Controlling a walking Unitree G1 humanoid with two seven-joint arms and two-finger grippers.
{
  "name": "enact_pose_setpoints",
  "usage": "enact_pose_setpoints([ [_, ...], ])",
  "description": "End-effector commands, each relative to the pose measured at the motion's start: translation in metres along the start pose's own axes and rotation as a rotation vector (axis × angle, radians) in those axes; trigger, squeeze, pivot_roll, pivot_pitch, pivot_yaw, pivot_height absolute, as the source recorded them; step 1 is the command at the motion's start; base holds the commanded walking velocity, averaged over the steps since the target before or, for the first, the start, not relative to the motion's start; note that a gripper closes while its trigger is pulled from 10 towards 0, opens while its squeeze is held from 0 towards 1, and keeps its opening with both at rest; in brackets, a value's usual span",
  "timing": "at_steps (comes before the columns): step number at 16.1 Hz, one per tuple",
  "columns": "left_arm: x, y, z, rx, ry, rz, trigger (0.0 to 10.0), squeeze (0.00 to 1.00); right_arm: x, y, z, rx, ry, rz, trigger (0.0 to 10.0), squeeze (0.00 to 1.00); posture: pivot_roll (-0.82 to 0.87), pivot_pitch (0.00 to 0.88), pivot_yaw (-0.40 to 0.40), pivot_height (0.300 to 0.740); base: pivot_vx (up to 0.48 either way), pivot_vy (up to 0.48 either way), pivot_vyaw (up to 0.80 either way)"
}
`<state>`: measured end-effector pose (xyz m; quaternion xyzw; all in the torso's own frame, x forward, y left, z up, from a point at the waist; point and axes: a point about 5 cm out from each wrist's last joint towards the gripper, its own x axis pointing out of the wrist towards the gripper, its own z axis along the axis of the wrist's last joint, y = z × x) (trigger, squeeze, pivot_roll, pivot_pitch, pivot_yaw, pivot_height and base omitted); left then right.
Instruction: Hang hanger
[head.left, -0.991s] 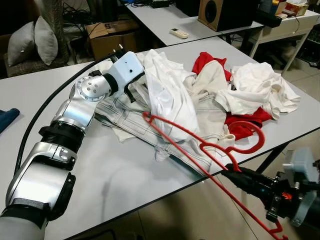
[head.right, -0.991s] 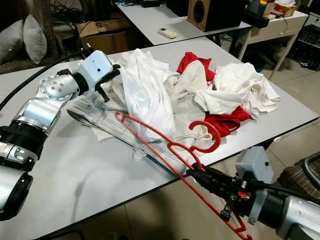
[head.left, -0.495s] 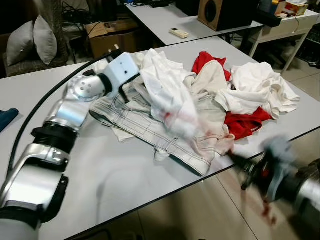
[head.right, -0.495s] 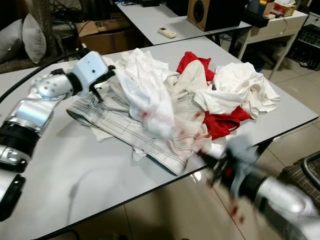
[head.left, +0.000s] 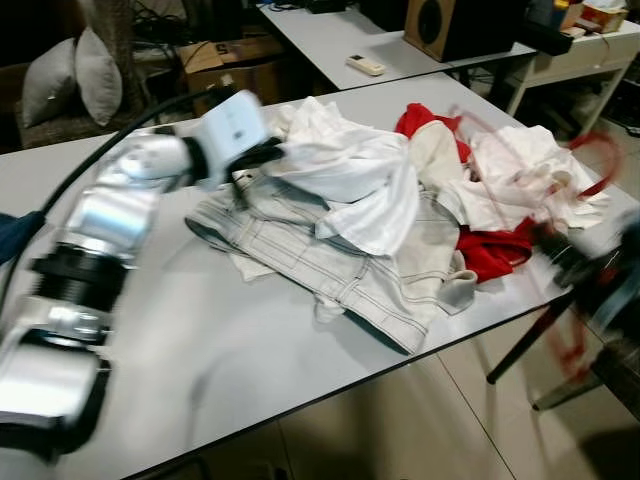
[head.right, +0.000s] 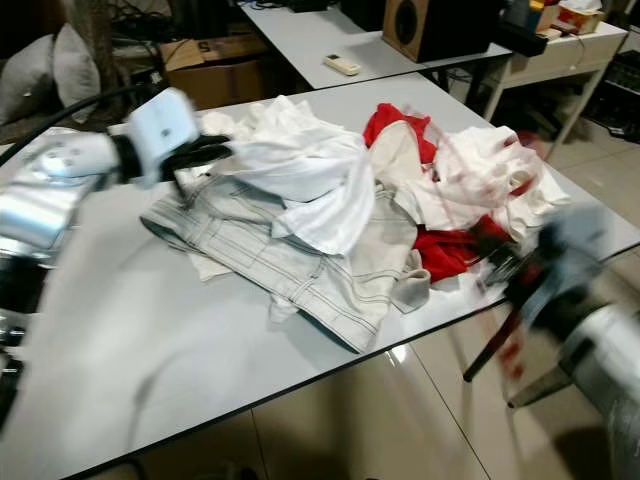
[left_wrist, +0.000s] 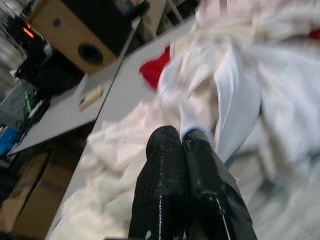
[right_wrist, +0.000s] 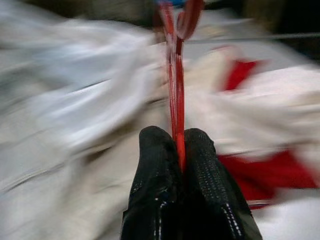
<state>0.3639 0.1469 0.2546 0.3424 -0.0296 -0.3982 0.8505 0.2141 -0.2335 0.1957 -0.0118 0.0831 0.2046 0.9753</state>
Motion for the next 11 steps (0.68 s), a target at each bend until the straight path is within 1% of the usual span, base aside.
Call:
enact_pose_setpoints([
  [1, 0.005, 0.004, 0.008, -0.014, -0.022, 0.044, 0.0, 0.00, 0.000, 0.018, 0.005, 0.000, -0.021, 0.116, 10.0, 0.00, -0.07, 0.000, 0.030, 0.740, 0.000, 0.000, 0.00],
  [3, 0.008, 0.005, 0.009, -0.022, -0.011, 0.076, 0.0, 0.00, -0.004, 0.030, 0.007, 0.025, -0.043, 0.193, 10.0, 0.00, -0.08, 0.000, 0.040, 0.740, 0.000, 0.000, 0.00],
  [4, 0.008, 0.005, 0.011, -0.004, -0.004, 0.083, 0.0, 0.00, -0.007, 0.035, 0.007, 0.038, -0.043, 0.234, 10.0, 0.00, -0.08, 0.000, 0.045, 0.740, 0.000, 0.000, 0.00],
  [6, 0.007, -0.001, 0.013, 0.068, -0.010, 0.033, 0.0, 0.00, -0.007, 0.033, 0.003, 0.062, -0.032, 0.217, 10.0, 0.00, -0.09, 0.000, 0.050, 0.740, 0.000, 0.000, 0.00],
  [7, 0.005, -0.008, 0.014, 0.124, -0.035, 0.001, 0.0, 0.00, -0.006, 0.035, 0.000, 0.092, -0.020, 0.236, 10.0, 0.00, -0.08, 0.000, 0.047, 0.740, 0.000, 0.000, 0.00],
  [8, 0.004, -0.010, 0.016, 0.144, -0.050, -0.006, 0.0, 0.00, -0.005, 0.035, -0.001, 0.102, -0.017, 0.242, 10.0, 0.00, -0.08, 0.000, 0.047, 0.740, 0.000, 0.000, 0.00],
  [9, 0.002, -0.013, 0.020, 0.164, -0.098, -0.013, 0.0, 0.00, -0.004, 0.035, -0.002, 0.114, -0.011, 0.247, 10.0, 0.00, -0.08, 0.000, 0.042, 0.740, 0.000, 0.000, 0.00],
  [10, 0.000, -0.020, 0.024, 0.169, -0.150, -0.048, 0.0, 0.00, -0.002, 0.034, -0.004, 0.129, -0.005, 0.248, 10.0, 0.00, -0.07, 0.000, 0.034, 0.740, 0.000, 0.000, 0.00],
  [11, -0.001, -0.023, 0.026, 0.173, -0.167, -0.060, 0.0, 0.00, -0.001, 0.033, -0.005, 0.137, -0.001, 0.249, 10.0, 0.00, -0.07, 0.000, 0.032, 0.740, 0.000, 0.000, 0.00],
])
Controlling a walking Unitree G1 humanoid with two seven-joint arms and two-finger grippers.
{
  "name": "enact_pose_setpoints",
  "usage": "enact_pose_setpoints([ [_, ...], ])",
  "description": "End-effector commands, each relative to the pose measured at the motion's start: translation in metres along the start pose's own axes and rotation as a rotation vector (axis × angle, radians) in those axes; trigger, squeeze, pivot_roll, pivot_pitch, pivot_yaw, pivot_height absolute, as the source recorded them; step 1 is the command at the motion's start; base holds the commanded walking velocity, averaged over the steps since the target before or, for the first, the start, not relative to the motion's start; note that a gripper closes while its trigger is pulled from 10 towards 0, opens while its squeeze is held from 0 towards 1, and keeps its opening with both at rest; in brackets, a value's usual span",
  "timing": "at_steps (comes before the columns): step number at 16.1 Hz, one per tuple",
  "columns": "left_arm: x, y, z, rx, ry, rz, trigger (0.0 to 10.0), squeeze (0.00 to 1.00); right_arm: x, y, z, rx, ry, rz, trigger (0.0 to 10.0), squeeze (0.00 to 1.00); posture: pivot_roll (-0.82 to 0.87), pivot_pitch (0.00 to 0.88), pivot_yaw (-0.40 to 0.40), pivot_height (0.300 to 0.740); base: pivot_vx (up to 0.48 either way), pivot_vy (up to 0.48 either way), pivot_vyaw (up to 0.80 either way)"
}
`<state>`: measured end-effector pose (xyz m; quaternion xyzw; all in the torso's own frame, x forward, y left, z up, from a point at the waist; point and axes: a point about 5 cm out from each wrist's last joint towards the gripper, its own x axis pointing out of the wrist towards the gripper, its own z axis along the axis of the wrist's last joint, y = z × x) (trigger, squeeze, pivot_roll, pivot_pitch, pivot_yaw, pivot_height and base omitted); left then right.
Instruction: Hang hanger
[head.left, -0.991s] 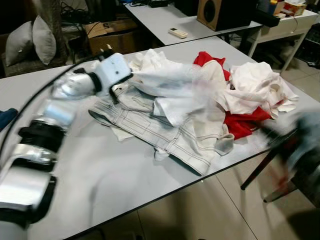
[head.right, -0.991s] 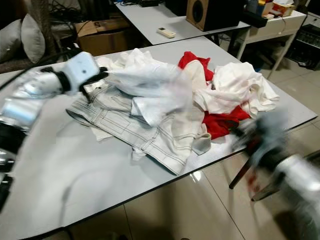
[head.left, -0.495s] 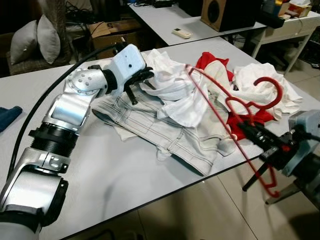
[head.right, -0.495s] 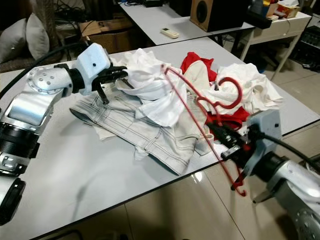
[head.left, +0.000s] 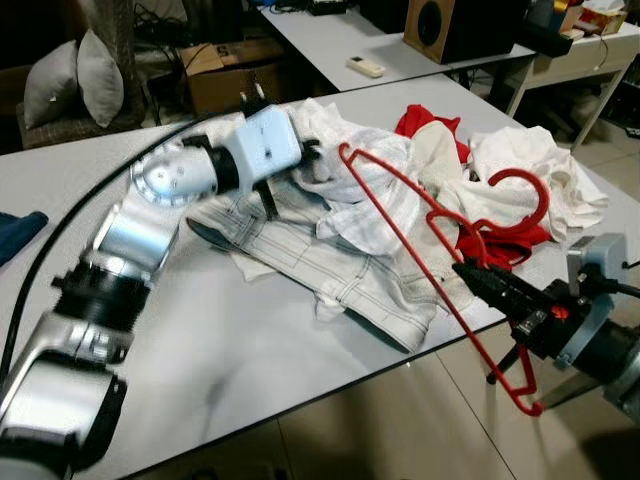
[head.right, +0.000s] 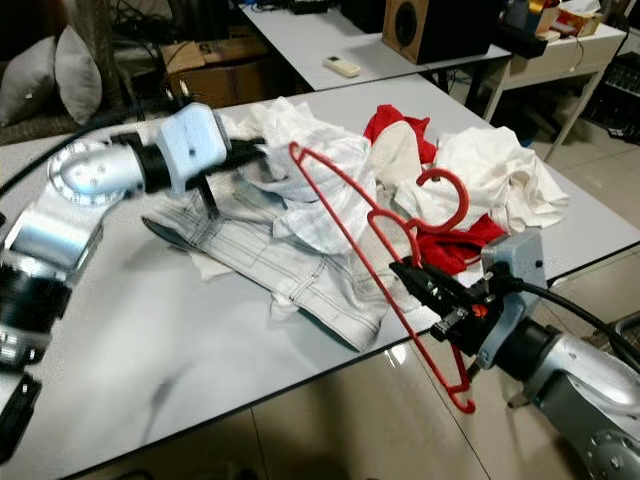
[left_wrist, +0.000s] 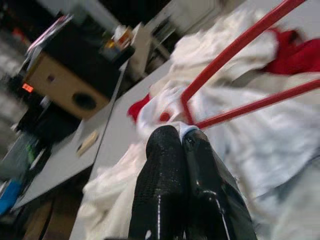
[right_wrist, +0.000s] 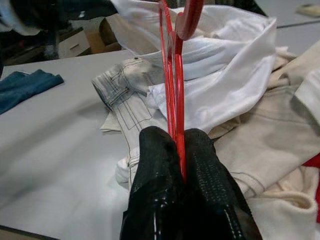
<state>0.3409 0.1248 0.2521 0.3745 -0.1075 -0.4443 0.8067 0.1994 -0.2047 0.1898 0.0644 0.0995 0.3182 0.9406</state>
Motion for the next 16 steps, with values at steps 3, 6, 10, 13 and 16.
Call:
enact_pose_setpoints([
  [3, -0.002, -0.003, 0.008, 0.042, -0.032, 0.008, 0.0, 0.00, 0.004, -0.001, -0.006, 0.023, 0.050, 0.032, 10.0, 0.00, -0.06, 0.000, 0.009, 0.740, 0.000, 0.000, 0.00],
  [6, -0.003, 0.004, -0.002, 0.054, 0.034, 0.099, 0.0, 0.00, 0.000, 0.002, -0.009, 0.032, 0.067, 0.044, 10.0, 0.00, -0.08, 0.000, 0.011, 0.740, 0.000, 0.000, 0.00],
  [10, 0.000, 0.002, 0.004, 0.057, -0.014, 0.063, 0.0, 0.00, -0.002, 0.000, -0.012, 0.033, 0.087, 0.031, 10.0, 0.00, -0.08, 0.000, 0.014, 0.740, 0.000, 0.000, 0.00],
  [13, 0.004, -0.018, 0.007, 0.073, -0.059, -0.064, 0.0, 0.00, 0.006, -0.008, -0.013, 0.021, 0.106, 0.019, 10.0, 0.00, -0.08, 0.000, 0.005, 0.740, 0.000, 0.000, 0.00],
  [16, 0.004, -0.025, 0.013, 0.087, -0.094, -0.114, 0.0, 0.00, 0.011, -0.012, -0.013, 0.027, 0.116, 0.030, 10.0, 0.00, -0.07, 0.000, -0.010, 0.740, 0.000, 0.000, 0.00],
])
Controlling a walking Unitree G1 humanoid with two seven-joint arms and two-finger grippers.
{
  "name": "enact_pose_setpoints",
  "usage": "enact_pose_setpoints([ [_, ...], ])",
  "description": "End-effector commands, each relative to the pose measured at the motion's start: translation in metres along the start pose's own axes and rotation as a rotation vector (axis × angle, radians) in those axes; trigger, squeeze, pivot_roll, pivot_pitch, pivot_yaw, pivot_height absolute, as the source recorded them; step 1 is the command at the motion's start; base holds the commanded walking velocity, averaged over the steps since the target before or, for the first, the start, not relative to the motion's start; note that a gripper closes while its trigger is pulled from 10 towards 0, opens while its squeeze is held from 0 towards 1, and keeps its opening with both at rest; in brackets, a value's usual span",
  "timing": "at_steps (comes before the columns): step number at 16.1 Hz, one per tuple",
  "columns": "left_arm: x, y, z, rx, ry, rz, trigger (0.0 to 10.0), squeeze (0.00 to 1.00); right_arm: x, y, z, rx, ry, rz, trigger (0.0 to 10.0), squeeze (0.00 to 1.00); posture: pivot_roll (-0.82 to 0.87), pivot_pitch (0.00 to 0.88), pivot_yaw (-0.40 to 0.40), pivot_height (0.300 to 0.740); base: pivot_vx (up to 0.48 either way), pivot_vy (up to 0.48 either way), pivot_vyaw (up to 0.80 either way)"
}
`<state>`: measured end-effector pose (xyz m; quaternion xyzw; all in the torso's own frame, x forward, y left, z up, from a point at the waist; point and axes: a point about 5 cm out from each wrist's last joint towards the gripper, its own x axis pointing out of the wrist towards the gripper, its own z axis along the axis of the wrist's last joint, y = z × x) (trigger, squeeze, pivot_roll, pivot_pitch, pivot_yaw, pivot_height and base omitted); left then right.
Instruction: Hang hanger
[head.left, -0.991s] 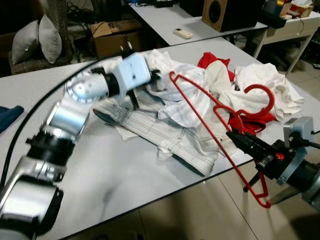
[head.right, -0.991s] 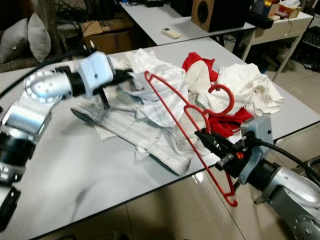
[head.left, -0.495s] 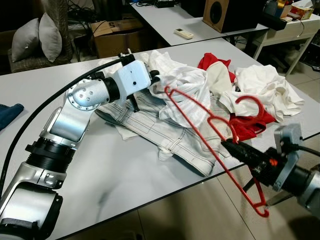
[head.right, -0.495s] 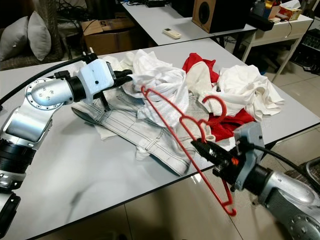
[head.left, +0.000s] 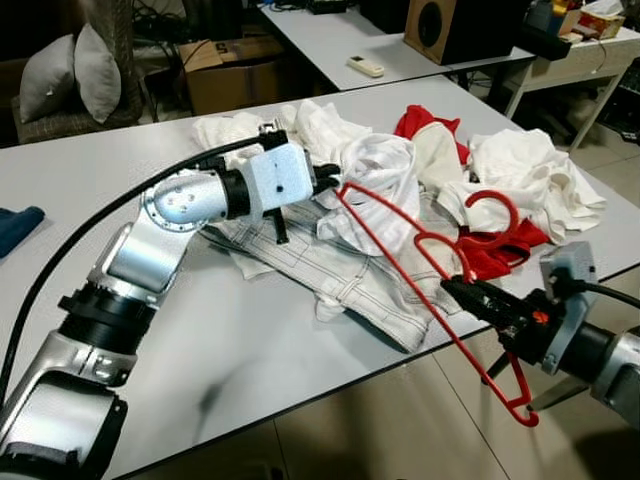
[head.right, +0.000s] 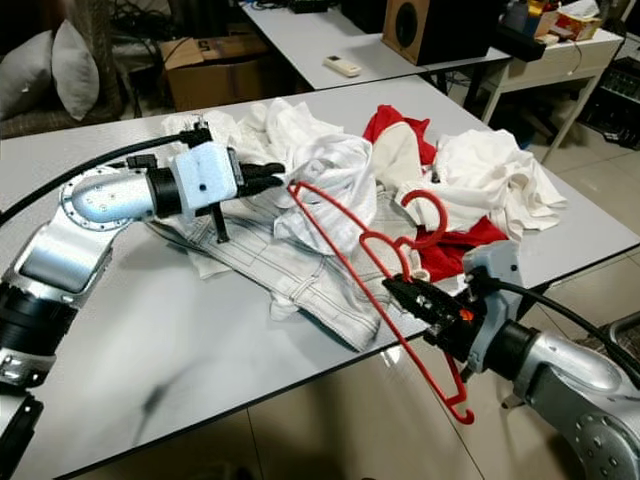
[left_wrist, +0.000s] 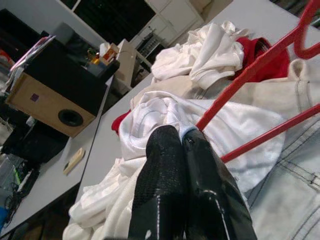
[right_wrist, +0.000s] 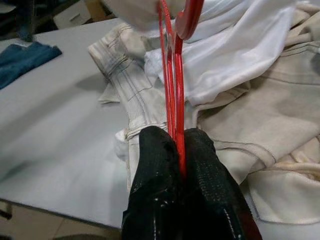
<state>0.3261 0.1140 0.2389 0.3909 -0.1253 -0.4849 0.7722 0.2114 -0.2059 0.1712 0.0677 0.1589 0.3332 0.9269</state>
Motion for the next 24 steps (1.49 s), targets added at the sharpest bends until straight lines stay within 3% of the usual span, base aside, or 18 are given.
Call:
enact_pose_setpoints([
  [1, 0.002, -0.006, 0.011, 0.036, -0.057, -0.062, 0.0, 0.00, 0.002, -0.003, 0.001, -0.014, 0.014, -0.002, 10.0, 0.00, -0.07, 0.000, -0.012, 0.740, 0.000, 0.000, 0.00],
  [5, 0.001, -0.016, 0.017, 0.030, -0.092, -0.127, 0.0, 0.00, 0.010, -0.007, 0.001, 0.022, 0.000, -0.040, 10.0, 0.00, -0.07, 0.000, -0.021, 0.740, 0.000, 0.000, 0.00],
  [7, -0.001, -0.020, 0.020, 0.031, -0.101, -0.153, 0.0, 0.00, 0.020, -0.016, 0.001, 0.122, -0.040, -0.116, 10.0, 0.00, -0.06, 0.000, -0.025, 0.740, 0.000, 0.000, 0.00],
  [9, -0.001, -0.020, 0.020, 0.033, -0.103, -0.156, 0.0, 0.00, 0.022, -0.018, 0.002, 0.151, -0.051, -0.133, 10.0, 0.00, -0.06, 0.000, -0.026, 0.740, 0.000, 0.000, 0.00],
  [12, 0.001, -0.024, 0.020, 0.042, -0.095, -0.159, 0.0, 0.00, 0.028, -0.030, 0.010, 0.275, -0.156, -0.190, 10.0, 0.00, -0.06, 0.000, -0.036, 0.740, 0.000, 0.000, 0.00],
  [13, 0.001, -0.021, 0.016, 0.051, -0.059, -0.119, 0.0, 0.00, 0.031, -0.033, 0.016, 0.381, -0.233, -0.207, 10.0, 0.00, -0.06, 0.000, -0.036, 0.740, 0.000, 0.000, 0.00],
  [15, 0.000, -0.017, 0.014, 0.053, -0.031, -0.080, 0.0, 0.00, 0.032, -0.032, 0.019, 0.444, -0.288, -0.206, 10.0, 0.00, -0.06, 0.000, -0.036, 0.740, 0.000, 0.000, 0.00],
  [16, -0.002, -0.009, 0.006, 0.059, 0.029, -0.009, 0.0, 0.00, 0.034, -0.030, 0.025, 0.485, -0.354, -0.180, 10.0, 0.00, -0.06, 0.000, -0.042, 0.740, 0.000, 0.000, 0.00],
  [17, -0.003, -0.006, 0.002, 0.060, 0.055, 0.021, 0.0, 0.00, 0.035, -0.028, 0.028, 0.504, -0.376, -0.166, 10.0, 0.00, -0.06, 0.000, -0.042, 0.740, 0.000, 0.000, 0.00],
  [18, -0.006, 0.005, -0.004, 0.055, 0.102, 0.107, 0.0, 0.00, 0.040, -0.019, 0.024, 0.425, -0.273, -0.149, 10.0, 0.00, -0.07, 0.000, -0.042, 0.740, 0.000, 0.000, 0.00],
  [20, -0.007, 0.021, 0.001, 0.021, 0.074, 0.207, 0.0, 0.00, 0.043, -0.014, 0.031, 0.436, -0.295, -0.106, 10.0, 0.00, -0.07, 0.000, -0.042, 0.740, 0.000, 0.000, 0.00],
  [22, -0.002, 0.012, 0.008, 0.006, 0.025, 0.133, 0.1, 0.00, 0.048, -0.020, 0.030, 0.534, -0.336, -0.149, 10.0, 0.00, -0.06, 0.000, -0.042, 0.740, 0.000, 0.000, 0.00],
  [24, 0.005, 0.000, 0.003, -0.016, 0.037, 0.083, 1.3, 0.00, 0.064, -0.018, 0.023, 0.644, -0.347, -0.174, 10.0, 0.00, -0.06, 0.000, -0.040, 0.740, 0.000, 0.000, 0.00],
])
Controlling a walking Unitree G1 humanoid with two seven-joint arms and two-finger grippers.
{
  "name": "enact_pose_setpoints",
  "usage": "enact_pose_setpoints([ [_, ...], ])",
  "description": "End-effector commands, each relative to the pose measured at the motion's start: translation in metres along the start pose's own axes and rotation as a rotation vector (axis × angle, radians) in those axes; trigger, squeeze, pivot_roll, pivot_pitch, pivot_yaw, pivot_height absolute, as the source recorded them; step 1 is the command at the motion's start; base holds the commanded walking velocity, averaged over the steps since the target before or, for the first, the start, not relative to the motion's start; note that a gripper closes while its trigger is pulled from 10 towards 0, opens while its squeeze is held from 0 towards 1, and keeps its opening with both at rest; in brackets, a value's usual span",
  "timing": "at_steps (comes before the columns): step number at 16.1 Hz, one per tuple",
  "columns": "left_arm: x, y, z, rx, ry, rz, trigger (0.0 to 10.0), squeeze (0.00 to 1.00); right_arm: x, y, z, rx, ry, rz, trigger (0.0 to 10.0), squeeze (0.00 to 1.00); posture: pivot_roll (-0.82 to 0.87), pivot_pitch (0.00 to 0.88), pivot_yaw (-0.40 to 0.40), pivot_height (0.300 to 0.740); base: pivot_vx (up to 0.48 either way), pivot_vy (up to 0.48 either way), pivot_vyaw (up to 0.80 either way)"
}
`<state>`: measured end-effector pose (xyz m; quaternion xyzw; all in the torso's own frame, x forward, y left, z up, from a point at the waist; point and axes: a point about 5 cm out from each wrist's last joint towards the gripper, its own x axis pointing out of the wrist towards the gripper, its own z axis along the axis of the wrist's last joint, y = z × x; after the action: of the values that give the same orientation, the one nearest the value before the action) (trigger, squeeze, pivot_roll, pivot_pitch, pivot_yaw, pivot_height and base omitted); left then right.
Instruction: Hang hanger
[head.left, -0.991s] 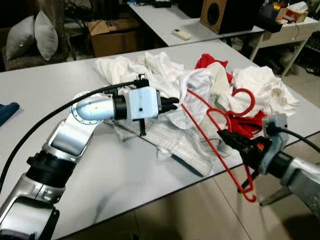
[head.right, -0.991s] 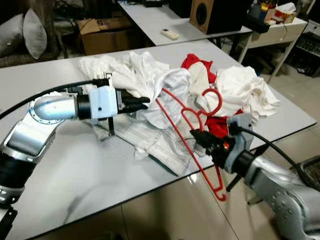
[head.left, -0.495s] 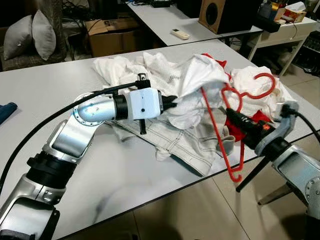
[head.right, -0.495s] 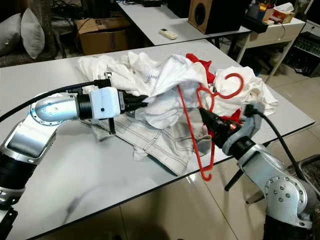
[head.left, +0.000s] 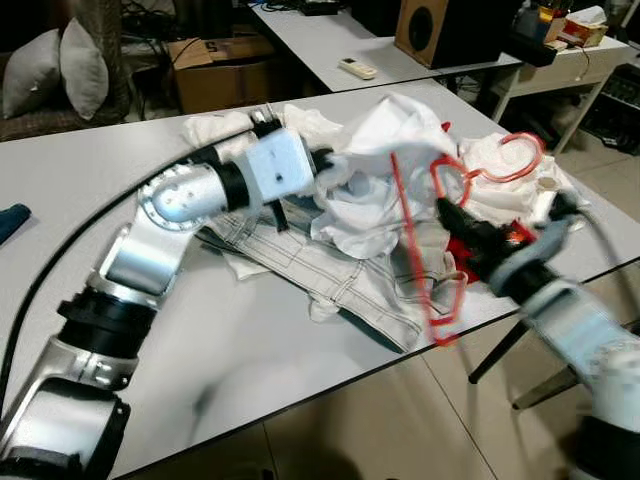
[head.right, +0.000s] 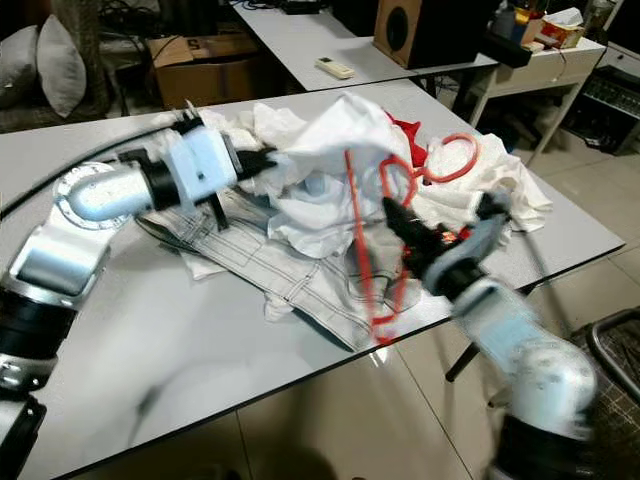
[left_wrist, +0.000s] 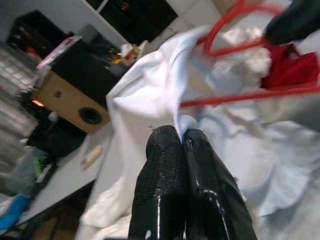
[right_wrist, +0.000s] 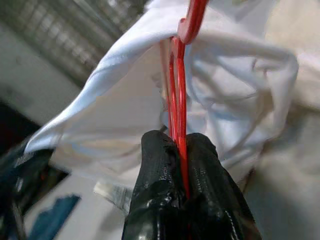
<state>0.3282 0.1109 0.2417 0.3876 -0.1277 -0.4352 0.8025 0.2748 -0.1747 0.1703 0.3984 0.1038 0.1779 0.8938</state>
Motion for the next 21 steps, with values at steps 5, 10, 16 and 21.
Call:
enact_pose_setpoints([
  [5, 0.014, -0.060, -0.015, -0.115, 0.072, -0.332, 0.7, 0.00, 0.043, 0.008, 0.002, 0.434, -0.230, -0.029, 10.0, 0.00, -0.03, 0.000, 0.003, 0.740, 0.000, 0.000, 0.00],
  [10, 0.007, -0.078, -0.011, -0.298, 0.029, -0.482, 0.0, 0.00, 0.065, 0.014, 0.009, 0.576, -0.331, 0.003, 10.0, 0.00, -0.02, 0.000, 0.036, 0.740, 0.000, 0.000, 0.00],
  [16, 0.008, -0.065, 0.018, -0.543, -0.159, -0.436, 0.0, 0.00, 0.077, 0.022, 0.002, 0.480, -0.298, 0.009, 10.0, 0.00, -0.01, 0.007, 0.025, 0.740, 0.000, 0.000, 0.00],
  [21, -0.001, -0.085, 0.036, -0.662, -0.202, -0.634, 0.2, 0.00, 0.080, 0.022, 0.011, 0.526, -0.348, 0.018, 10.0, 0.00, -0.01, 0.010, 0.023, 0.740, 0.000, 0.000, 0.00],
])
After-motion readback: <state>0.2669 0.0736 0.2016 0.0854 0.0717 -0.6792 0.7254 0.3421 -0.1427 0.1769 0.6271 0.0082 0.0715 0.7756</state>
